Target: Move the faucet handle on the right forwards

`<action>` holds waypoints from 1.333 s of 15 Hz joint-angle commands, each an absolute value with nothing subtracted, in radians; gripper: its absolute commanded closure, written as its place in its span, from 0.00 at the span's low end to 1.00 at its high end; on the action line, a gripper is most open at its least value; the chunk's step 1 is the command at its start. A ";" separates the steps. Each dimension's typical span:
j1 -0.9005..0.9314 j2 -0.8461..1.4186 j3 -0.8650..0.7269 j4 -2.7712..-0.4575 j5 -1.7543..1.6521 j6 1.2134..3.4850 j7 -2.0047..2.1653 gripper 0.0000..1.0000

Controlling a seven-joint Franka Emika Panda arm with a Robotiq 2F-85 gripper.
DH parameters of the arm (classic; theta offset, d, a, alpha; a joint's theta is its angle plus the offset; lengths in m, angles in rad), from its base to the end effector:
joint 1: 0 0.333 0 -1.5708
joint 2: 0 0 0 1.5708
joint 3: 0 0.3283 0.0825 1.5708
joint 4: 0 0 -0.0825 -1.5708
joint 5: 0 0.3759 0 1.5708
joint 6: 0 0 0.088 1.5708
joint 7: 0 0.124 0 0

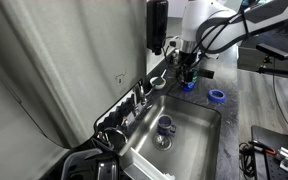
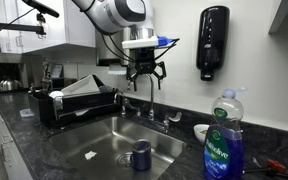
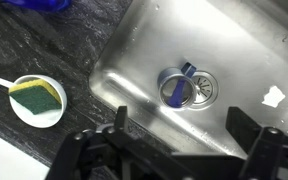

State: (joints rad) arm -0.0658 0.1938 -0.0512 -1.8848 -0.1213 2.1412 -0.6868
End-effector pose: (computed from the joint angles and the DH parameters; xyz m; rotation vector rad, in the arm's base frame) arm 0.6037 -0.0765 0.4109 2.8624 0.9381 0.0196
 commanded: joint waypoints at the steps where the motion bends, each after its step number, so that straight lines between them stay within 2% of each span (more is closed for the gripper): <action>1: -0.099 0.260 -0.040 -1.817 -0.122 2.158 -0.809 0.00; 20: -0.106 0.301 -0.035 -1.802 -0.120 2.234 -0.895 0.00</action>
